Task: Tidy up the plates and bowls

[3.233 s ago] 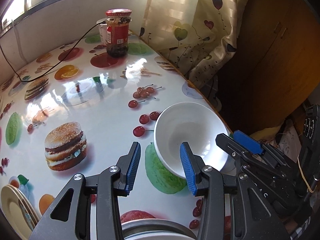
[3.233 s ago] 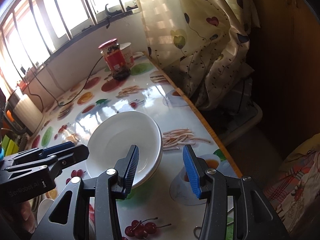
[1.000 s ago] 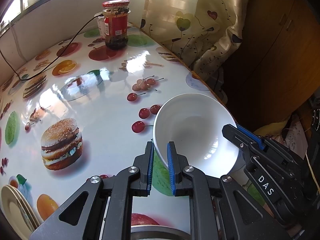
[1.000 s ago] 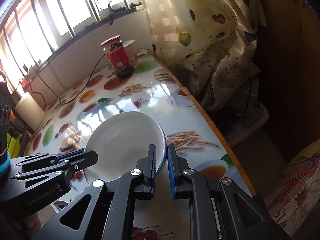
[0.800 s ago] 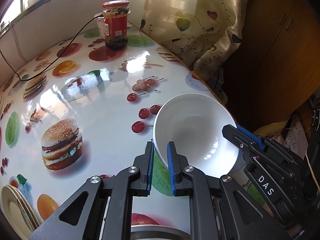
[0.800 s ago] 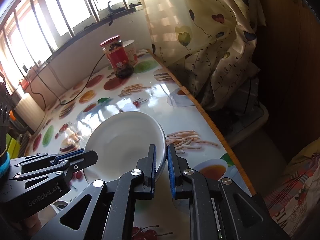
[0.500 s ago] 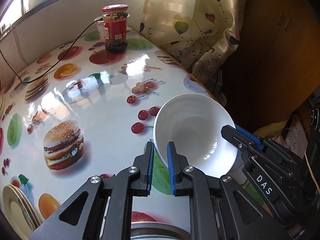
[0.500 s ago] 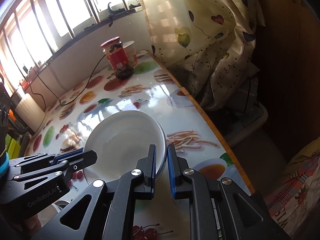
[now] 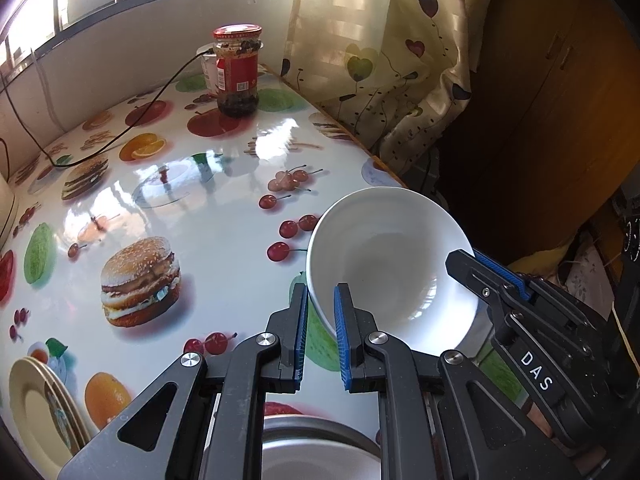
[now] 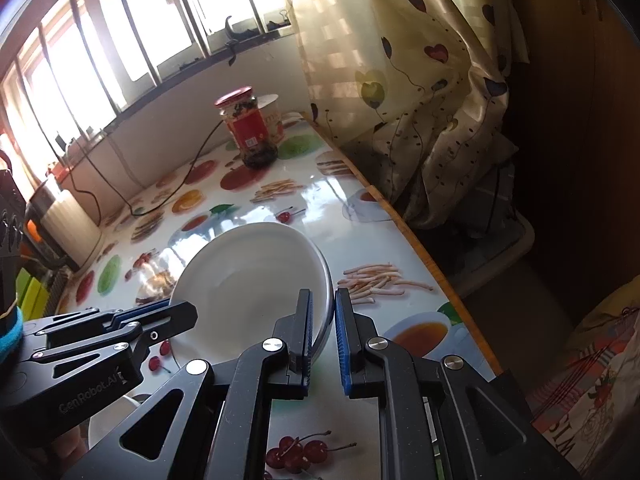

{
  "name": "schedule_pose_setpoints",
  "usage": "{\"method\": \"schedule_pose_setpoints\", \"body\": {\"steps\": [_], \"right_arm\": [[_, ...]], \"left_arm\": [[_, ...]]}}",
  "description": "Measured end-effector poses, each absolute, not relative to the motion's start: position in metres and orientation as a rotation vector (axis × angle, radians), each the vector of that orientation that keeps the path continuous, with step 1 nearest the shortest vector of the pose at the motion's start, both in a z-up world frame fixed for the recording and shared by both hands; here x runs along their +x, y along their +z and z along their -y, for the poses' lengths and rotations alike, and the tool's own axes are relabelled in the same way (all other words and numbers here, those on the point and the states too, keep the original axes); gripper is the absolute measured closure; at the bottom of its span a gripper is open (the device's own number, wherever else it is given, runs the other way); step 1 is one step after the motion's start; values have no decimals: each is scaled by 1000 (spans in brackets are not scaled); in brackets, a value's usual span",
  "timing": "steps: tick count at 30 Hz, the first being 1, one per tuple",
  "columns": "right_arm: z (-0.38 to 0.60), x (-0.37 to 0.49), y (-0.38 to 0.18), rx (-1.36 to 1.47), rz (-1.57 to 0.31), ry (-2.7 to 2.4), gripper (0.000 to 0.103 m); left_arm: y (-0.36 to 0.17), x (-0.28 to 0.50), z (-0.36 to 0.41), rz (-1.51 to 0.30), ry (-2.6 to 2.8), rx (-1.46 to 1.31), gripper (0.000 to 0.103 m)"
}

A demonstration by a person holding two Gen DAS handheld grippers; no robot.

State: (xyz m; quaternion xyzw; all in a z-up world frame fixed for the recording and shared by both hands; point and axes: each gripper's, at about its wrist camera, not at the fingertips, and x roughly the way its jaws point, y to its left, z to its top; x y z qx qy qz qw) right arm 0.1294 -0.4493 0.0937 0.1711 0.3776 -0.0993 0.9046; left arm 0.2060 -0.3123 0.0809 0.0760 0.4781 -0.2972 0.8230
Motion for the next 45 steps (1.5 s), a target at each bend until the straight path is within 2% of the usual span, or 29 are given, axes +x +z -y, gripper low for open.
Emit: {"method": "schedule_pose_setpoints", "body": {"steps": [45], "right_arm": [[379, 49, 148, 285, -685, -135, 91]], "left_arm": [[119, 130, 232, -932, -615, 46, 89]]}}
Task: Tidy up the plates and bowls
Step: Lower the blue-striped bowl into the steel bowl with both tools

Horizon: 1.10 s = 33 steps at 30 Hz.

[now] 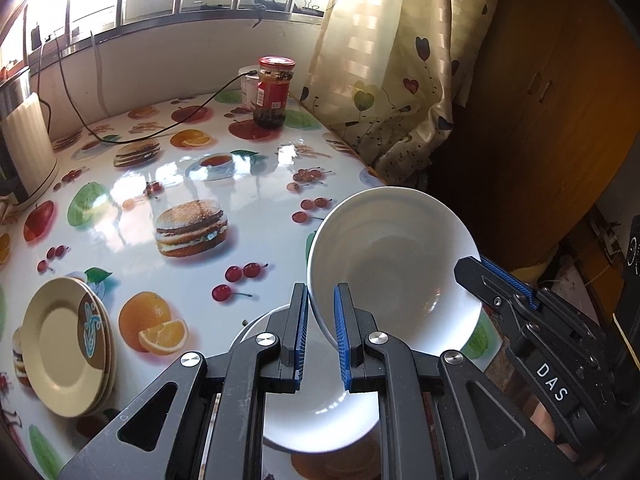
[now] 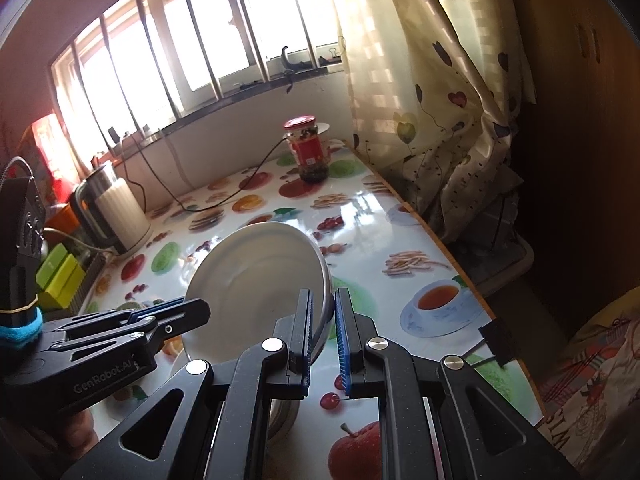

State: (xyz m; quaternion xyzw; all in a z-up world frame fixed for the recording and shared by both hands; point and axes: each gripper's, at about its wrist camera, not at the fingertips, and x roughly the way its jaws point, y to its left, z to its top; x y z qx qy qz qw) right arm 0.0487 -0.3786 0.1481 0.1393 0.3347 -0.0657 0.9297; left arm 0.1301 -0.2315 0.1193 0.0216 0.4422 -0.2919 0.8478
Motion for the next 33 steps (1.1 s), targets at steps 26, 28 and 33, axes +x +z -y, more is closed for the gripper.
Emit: {"method": "schedule_pose_setpoints", "body": {"steps": [26, 28, 33], "right_arm": [[340, 46, 131, 260, -731, -63, 91], [337, 46, 128, 260, -738, -60, 91], [332, 46, 123, 257, -751, -52, 91]], "left_arm": [[100, 117, 187, -963, -548, -31, 89], [97, 118, 185, -971, -545, -36, 89], [93, 117, 179, -980, -529, -40, 89]]}}
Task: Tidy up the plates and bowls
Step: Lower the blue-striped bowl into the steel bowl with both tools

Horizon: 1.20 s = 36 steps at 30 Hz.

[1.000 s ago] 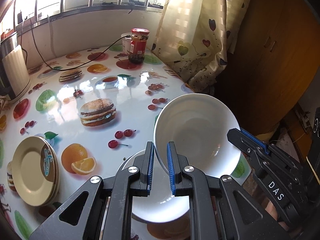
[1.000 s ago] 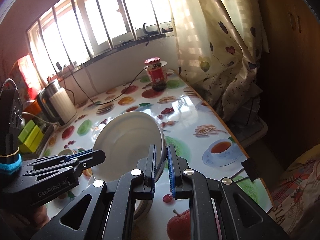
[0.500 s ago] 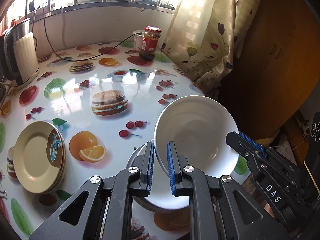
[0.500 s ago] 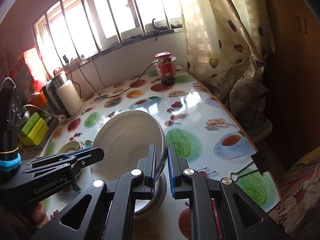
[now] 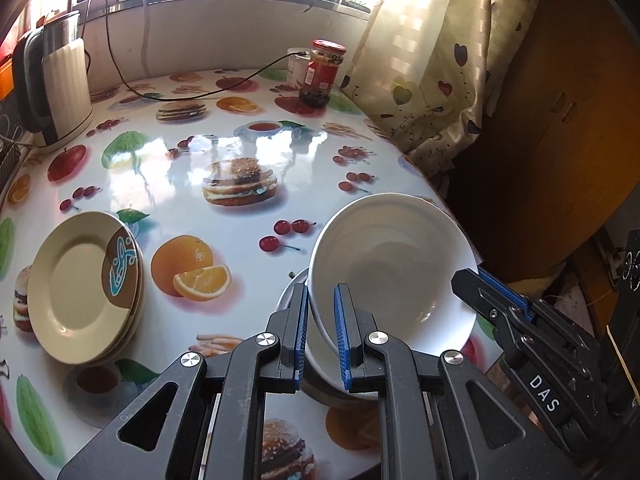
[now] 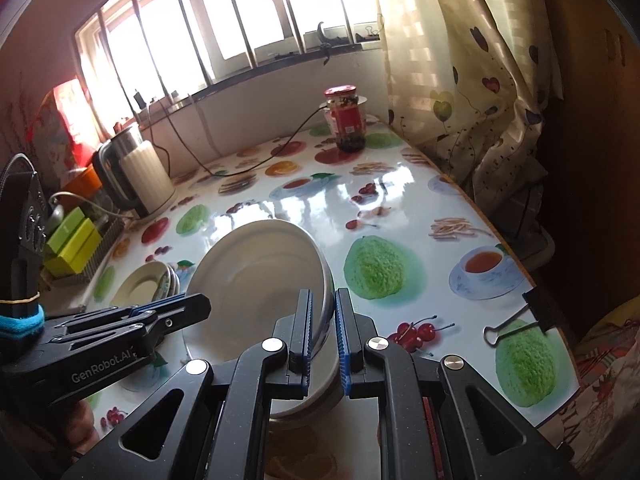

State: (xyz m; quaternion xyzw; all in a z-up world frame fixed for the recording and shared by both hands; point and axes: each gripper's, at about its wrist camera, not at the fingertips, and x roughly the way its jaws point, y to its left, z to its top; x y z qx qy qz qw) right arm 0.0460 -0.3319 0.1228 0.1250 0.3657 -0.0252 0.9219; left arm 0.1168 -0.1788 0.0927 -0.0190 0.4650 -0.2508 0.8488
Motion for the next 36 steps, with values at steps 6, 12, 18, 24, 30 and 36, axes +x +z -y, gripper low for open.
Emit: {"method": "schedule_pose_setpoints", "body": {"steps": [6, 12, 18, 24, 30, 36], "right_arm": [[329, 46, 117, 260, -765, -40, 91], [327, 45, 112, 264, -778, -38, 91], [329, 44, 109, 270, -785, -38, 91], [330, 43, 104, 275, -796, -41, 91], [331, 46, 101, 279, -810, -45, 91], [330, 48, 98, 280, -824, -48, 90]], "left_arm": [[88, 116, 176, -991, -516, -39, 89], [86, 116, 176, -999, -515, -37, 89], [84, 115, 177, -1004, -512, -29, 89], [85, 112, 178, -1010, -511, -28, 89], [82, 115, 179, -1024, -513, -29, 89], [82, 115, 179, -1024, -514, -31, 89]]}}
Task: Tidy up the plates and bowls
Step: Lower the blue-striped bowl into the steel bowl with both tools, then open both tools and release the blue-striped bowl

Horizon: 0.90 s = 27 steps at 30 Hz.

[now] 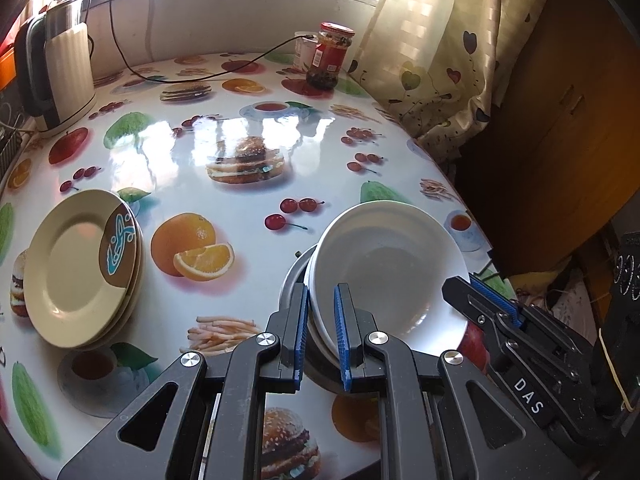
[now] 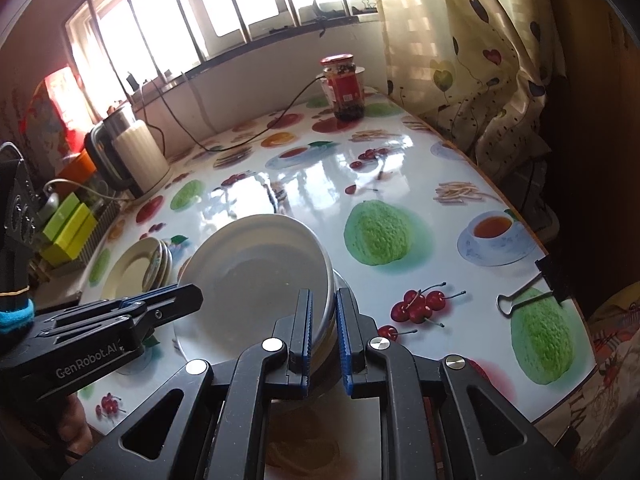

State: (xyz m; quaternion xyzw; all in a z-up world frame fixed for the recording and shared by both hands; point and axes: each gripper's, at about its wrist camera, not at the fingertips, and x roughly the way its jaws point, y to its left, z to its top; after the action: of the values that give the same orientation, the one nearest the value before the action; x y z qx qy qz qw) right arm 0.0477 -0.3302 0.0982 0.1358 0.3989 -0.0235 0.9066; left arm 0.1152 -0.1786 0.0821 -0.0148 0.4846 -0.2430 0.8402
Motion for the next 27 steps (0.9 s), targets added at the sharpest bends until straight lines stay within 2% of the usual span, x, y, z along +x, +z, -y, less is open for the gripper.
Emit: {"method": "schedule_pose_setpoints", "body": {"steps": [18, 22, 24, 27], "right_arm": [[329, 50, 94, 283, -832, -51, 87], [332, 46, 97, 287, -808, -64, 70], [334, 45, 99, 290, -802, -65, 68], [336, 40, 103, 298, -781, -60, 68]], "left_arm": [[87, 115, 175, -998, -513, -46, 89], [90, 111, 172, -962, -506, -31, 89], [92, 109, 171, -942, -488, -15, 88], [94, 105, 167, -912, -482, -1, 81]]}}
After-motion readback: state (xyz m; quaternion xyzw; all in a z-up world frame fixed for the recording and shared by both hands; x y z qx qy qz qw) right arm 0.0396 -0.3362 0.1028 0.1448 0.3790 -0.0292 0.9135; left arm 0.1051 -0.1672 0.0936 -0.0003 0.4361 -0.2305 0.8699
